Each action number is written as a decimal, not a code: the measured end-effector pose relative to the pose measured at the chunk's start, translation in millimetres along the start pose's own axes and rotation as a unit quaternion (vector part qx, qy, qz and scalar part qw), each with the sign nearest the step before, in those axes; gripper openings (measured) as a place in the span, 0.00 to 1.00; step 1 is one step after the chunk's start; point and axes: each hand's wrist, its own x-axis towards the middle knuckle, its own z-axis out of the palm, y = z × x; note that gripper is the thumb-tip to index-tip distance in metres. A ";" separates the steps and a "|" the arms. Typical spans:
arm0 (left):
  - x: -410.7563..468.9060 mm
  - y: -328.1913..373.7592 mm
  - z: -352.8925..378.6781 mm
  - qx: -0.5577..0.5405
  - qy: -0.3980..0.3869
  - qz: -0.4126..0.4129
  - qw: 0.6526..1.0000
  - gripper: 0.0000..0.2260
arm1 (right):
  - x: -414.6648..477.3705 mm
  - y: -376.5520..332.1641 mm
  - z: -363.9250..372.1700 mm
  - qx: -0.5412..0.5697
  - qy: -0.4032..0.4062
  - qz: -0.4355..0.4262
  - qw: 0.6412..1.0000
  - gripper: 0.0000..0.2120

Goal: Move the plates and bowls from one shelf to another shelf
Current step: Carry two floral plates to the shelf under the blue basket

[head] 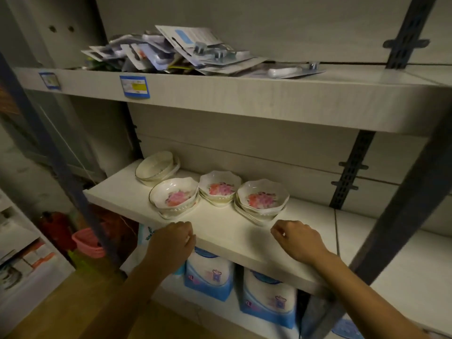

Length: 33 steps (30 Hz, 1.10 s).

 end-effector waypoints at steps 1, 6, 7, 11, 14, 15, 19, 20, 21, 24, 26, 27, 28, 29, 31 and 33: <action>9.6 -8.0 0.4 -0.003 -0.001 0.002 1.000 0.11 | 11.1 -1.6 0.7 -0.009 0.006 0.017 1.000 0.15; 56.2 -50.8 2.9 -0.028 0.004 0.039 0.999 0.09 | 68.2 0.3 4.0 -0.017 0.029 0.151 0.988 0.22; 64.5 -58.6 2.9 -0.036 0.006 0.037 0.999 0.08 | 78.0 2.0 5.1 -0.020 0.029 0.185 0.982 0.24; 89.3 -84.7 6.4 -0.056 -0.023 0.041 0.997 0.08 | 103.2 1.2 17.0 -0.052 0.013 0.275 0.960 0.28; 107.6 -100.6 12.0 -0.069 -0.047 0.052 0.995 0.09 | 118.3 -2.2 19.0 -0.100 0.004 0.311 0.945 0.27; 114.6 -106.3 13.3 -0.075 -0.058 0.051 0.994 0.09 | 122.4 -2.1 19.0 -0.112 -0.004 0.325 0.939 0.25; 140.8 -128.1 12.3 -0.075 -0.090 0.065 0.991 0.09 | 134.5 -2.1 16.3 -0.089 -0.040 0.392 0.915 0.18; 145.0 -133.4 11.2 -0.067 -0.093 0.071 0.991 0.08 | 136.9 -2.8 14.9 -0.071 -0.046 0.407 0.910 0.18; 148.6 -139.3 9.9 -0.062 -0.097 0.072 0.991 0.07 | 138.2 -4.3 12.6 -0.051 -0.050 0.417 0.906 0.19; 159.4 -162.8 9.8 -0.045 -0.108 0.058 0.991 0.06 | 140.0 -7.9 8.1 0.007 -0.047 0.424 0.905 0.21; 165.5 -179.9 12.2 -0.035 -0.115 0.044 0.992 0.08 | 139.0 -12.4 4.9 0.023 -0.028 0.415 0.909 0.22; 168.0 -187.5 12.6 -0.027 -0.119 0.035 0.992 0.10 | 137.1 -16.8 3.1 0.025 -0.012 0.414 0.910 0.22; 170.2 -194.3 13.1 -0.015 -0.122 0.026 0.992 0.12 | 134.9 -21.9 1.6 0.027 0.004 0.415 0.910 0.21; 172.3 -200.5 14.0 0.000 -0.124 0.017 0.992 0.14 | 131.9 -28.1 -0.1 0.033 0.021 0.414 0.910 0.20; 176.4 -211.5 17.4 0.018 -0.133 0.000 0.991 0.16 | 125.4 -41.3 -3.2 0.048 0.040 0.408 0.911 0.17; 180.7 -220.1 22.7 0.037 -0.152 -0.019 0.988 0.17 | 118.5 -52.7 -5.1 0.055 0.052 0.405 0.911 0.15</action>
